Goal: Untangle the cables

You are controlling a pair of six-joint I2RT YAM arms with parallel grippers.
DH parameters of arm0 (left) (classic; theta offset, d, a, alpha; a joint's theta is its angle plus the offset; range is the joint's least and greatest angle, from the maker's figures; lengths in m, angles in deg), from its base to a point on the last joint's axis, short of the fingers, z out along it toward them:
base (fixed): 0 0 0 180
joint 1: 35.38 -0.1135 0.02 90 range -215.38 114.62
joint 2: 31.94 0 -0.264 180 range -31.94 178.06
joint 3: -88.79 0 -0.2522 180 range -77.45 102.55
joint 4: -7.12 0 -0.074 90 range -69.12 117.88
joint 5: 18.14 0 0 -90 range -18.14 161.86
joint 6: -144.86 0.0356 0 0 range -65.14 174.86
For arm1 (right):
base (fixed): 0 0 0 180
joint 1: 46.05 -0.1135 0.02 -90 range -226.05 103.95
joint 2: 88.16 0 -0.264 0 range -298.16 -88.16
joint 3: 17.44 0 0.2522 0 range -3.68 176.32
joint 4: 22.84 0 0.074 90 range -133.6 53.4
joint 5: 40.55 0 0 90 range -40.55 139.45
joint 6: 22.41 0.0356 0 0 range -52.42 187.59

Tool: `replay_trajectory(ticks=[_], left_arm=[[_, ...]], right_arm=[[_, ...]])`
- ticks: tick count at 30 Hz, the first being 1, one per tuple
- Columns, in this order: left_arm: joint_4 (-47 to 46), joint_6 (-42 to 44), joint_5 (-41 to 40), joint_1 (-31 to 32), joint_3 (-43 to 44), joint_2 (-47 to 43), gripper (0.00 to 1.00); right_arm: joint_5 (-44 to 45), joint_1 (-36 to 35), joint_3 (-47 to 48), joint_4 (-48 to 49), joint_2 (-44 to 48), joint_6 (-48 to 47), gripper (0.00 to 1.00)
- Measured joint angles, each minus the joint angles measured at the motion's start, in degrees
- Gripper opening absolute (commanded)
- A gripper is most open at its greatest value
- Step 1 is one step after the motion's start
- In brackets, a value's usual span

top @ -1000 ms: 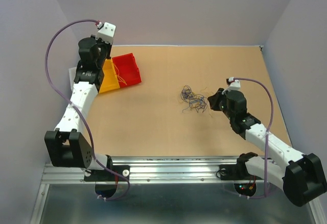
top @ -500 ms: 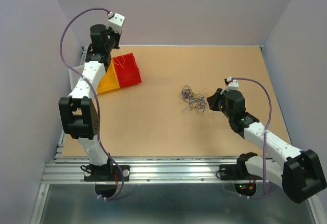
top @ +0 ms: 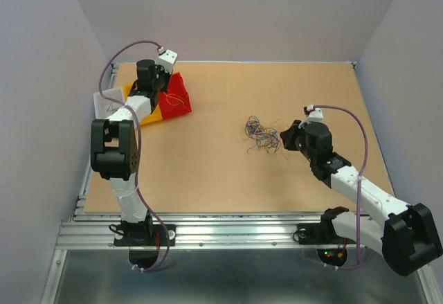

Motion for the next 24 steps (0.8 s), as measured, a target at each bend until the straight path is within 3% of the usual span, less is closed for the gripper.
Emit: replay_trajectory(ticks=[8,14,16,20,24], left_arm=[[0.55,4.92,-0.66,0.13,-6.99,1.36,0.0],[9.18,7.65,-1.01,1.36,2.47,6.43,0.01],[10.69,7.78,-1.11,1.6,3.82,7.5,0.09],[13.77,7.43,-1.7,2.05,5.84,8.76,0.47],[15.3,6.69,-2.51,2.23,6.36,8.59,0.66]], right_arm=[[-0.15,0.0,0.0,0.04,0.02,-0.02,0.07],[-0.5,0.0,0.0,0.11,0.02,0.0,0.07],[-0.66,0.0,0.02,0.11,0.02,-0.02,0.07],[-0.98,0.0,0.0,0.11,0.02,-0.02,0.07],[-2.08,0.0,0.02,0.13,-0.09,-0.26,0.06]])
